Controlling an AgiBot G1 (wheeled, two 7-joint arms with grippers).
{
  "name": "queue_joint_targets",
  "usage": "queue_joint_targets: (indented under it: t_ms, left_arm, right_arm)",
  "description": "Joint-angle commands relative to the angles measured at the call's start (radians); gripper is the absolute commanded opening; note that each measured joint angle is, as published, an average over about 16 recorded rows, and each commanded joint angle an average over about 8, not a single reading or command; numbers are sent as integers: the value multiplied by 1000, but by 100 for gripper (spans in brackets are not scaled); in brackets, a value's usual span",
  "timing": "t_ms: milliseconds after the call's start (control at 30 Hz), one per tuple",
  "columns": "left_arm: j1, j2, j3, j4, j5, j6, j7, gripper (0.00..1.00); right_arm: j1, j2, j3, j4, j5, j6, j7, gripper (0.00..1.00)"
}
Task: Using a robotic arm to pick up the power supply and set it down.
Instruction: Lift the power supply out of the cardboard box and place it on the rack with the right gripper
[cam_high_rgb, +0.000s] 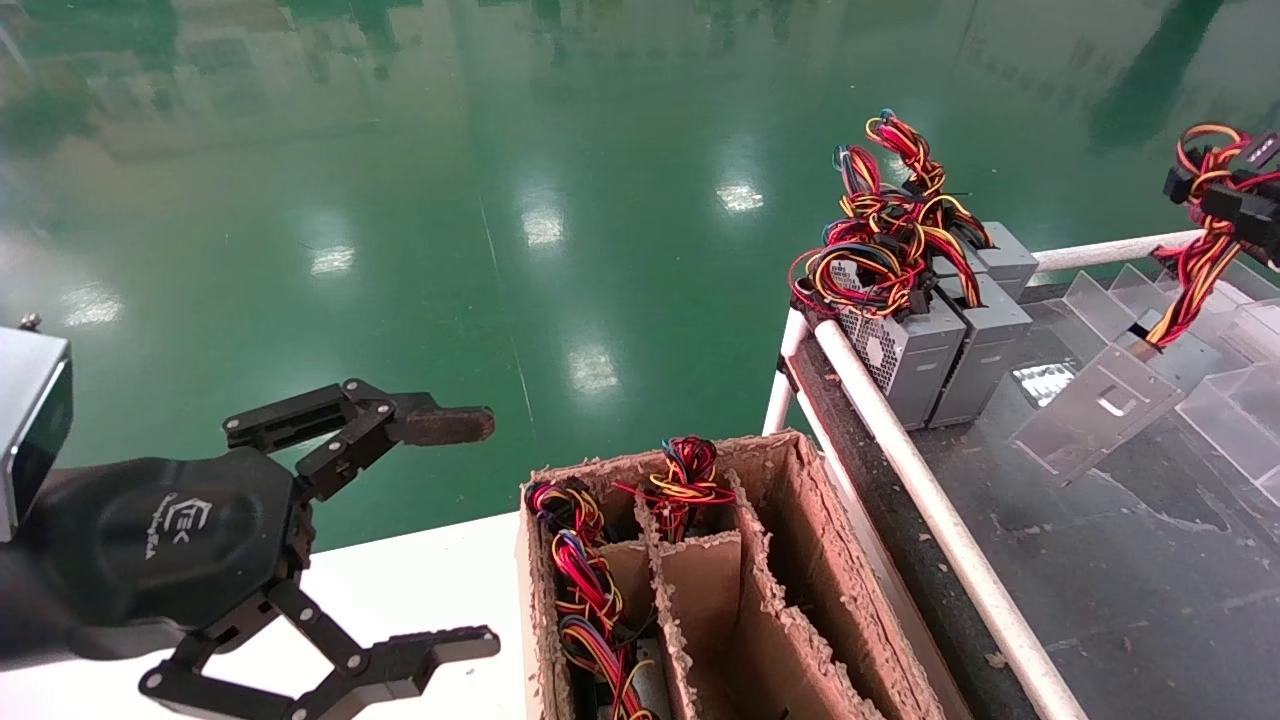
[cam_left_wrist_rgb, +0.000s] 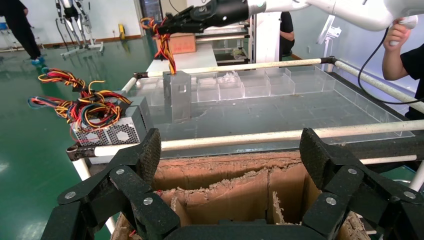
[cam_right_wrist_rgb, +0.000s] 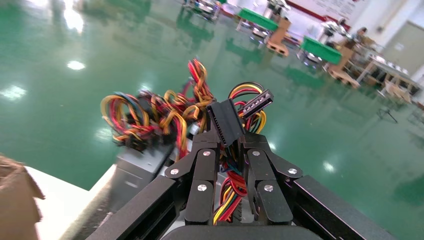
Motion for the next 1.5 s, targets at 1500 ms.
queue_joint_targets:
  t_ms: [1500]
  left_arm:
    - [-1,-1,3,0,-2,-1,1,100]
  right_arm:
    - [527,-307,-192,-595,-276,-31,-274,0]
